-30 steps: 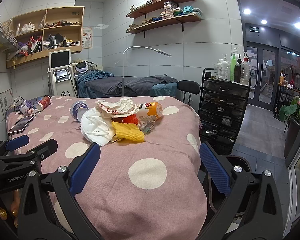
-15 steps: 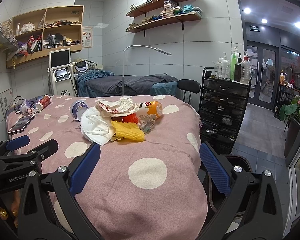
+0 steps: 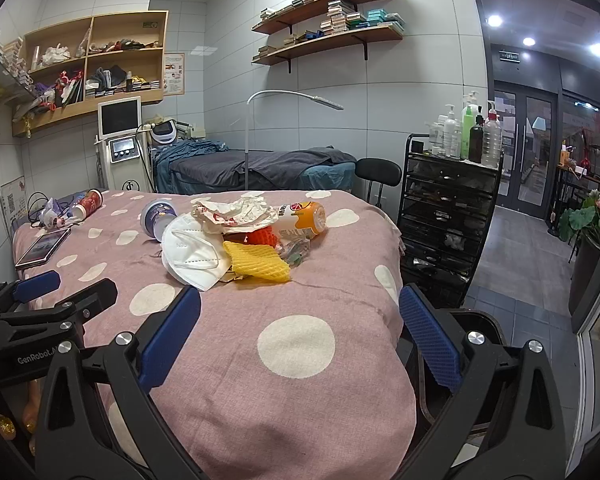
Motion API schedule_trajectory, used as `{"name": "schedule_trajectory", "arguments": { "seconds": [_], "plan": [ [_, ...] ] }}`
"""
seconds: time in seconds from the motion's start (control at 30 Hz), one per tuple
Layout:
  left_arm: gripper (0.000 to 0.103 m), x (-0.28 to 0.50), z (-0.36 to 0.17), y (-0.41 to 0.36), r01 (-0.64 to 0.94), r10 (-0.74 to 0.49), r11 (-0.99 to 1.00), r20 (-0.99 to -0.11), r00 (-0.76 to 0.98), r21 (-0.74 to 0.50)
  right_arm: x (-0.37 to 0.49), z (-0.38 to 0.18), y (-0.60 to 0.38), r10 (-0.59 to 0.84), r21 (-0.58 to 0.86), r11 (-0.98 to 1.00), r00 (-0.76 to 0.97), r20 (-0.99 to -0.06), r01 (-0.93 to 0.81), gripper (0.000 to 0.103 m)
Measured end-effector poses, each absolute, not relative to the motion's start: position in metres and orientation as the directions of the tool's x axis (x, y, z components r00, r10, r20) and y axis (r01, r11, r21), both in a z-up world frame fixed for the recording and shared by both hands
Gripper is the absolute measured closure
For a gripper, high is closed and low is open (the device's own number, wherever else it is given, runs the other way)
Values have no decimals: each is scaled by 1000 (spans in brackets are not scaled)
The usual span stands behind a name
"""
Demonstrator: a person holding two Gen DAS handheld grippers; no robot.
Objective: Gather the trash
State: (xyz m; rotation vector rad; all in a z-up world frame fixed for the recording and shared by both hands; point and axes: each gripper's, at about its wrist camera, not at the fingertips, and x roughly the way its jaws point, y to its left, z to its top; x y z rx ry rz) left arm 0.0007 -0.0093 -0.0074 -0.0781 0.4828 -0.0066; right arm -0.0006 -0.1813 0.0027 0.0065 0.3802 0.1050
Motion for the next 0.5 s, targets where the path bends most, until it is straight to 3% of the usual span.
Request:
{"name": "schedule_trajectory", "arguments": {
  "seconds": [0.5],
  "plan": [
    [5,9,-20,-1,-11,-41,995,-496,868,-101,15,-2,-181,105,6,994,903,-417,-113,5]
  ]
}}
